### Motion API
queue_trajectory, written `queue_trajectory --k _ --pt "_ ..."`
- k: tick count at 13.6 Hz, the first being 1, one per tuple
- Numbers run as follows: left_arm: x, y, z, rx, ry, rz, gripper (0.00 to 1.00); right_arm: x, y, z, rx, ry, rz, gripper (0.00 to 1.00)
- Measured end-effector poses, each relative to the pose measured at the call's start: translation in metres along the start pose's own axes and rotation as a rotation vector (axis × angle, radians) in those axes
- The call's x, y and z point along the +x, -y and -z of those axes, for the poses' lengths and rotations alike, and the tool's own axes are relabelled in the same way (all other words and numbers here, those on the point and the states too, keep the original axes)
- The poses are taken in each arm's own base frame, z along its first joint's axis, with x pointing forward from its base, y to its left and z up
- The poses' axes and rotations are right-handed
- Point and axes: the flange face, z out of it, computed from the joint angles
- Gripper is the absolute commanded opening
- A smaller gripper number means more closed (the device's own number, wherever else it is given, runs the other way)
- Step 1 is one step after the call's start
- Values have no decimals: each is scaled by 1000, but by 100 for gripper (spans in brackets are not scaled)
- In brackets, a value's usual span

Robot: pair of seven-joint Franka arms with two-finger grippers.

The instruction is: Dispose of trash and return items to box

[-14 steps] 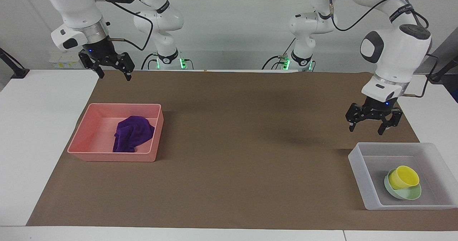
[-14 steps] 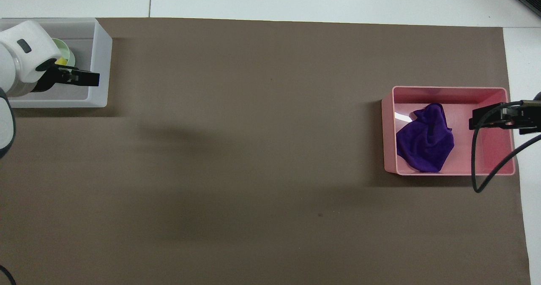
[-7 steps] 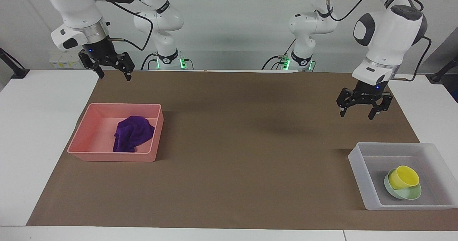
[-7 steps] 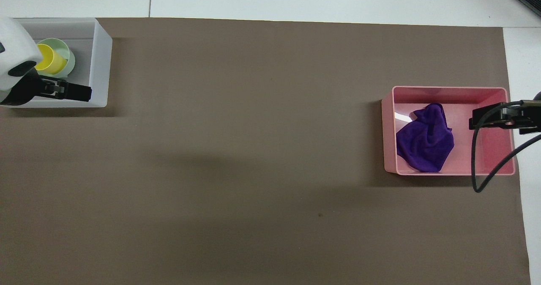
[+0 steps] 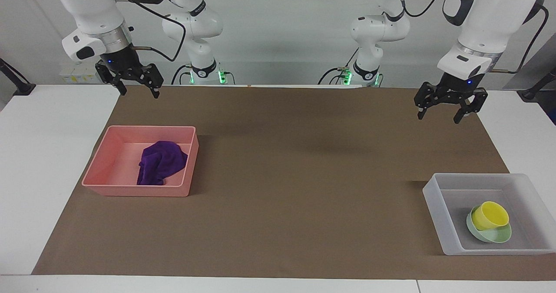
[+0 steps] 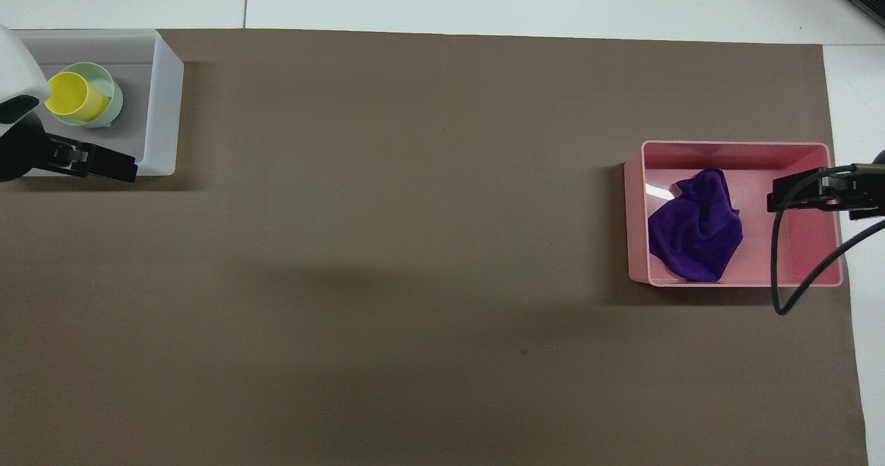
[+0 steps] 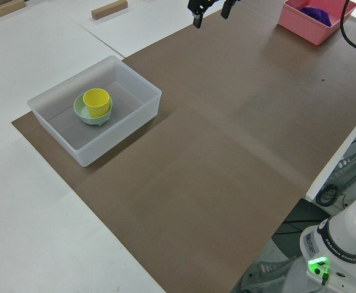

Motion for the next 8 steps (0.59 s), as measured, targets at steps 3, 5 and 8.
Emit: queue_trajectory --k 3,5,8 --pt "-1 4 -2 0 4 11 100 0 0 0 0 0 0 100" --pt "-2 7 -2 1 5 41 100 0 0 0 0 0 0 100" --pt "-2 9 -1 1 4 109 100 0 0 0 0 0 0 100"
